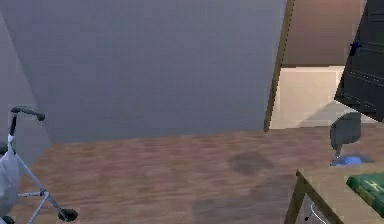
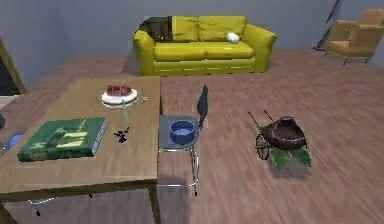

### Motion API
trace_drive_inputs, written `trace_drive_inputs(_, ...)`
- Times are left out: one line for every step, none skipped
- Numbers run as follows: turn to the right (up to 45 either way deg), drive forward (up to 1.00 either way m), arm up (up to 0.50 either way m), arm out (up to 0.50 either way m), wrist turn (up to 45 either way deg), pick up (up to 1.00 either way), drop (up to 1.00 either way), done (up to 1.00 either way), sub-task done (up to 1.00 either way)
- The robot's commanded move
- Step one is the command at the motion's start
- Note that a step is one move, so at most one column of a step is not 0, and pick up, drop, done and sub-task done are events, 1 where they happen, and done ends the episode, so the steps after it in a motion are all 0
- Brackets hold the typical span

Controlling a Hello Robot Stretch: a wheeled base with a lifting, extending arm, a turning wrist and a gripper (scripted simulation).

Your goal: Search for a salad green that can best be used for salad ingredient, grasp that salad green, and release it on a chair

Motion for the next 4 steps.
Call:
trace_drive_inputs(-6.0, 0.00, 0.00, 0.00, 0.0, 0.00, 0.00, 0.00, 0.00)
trace_drive_inputs(0.0, 0.90, 0.00, 0.00, 0.0, 0.00, 0.00, 0.00, 0.00)
trace_drive_inputs(21.0, 0.00, 0.00, 0.00, 0.0, 0.00, 0.00, 0.00, 0.00)
trace_drive_inputs(0.0, 0.20, 0.00, 0.00, 0.0, 0.00, 0.00, 0.00, 0.00)
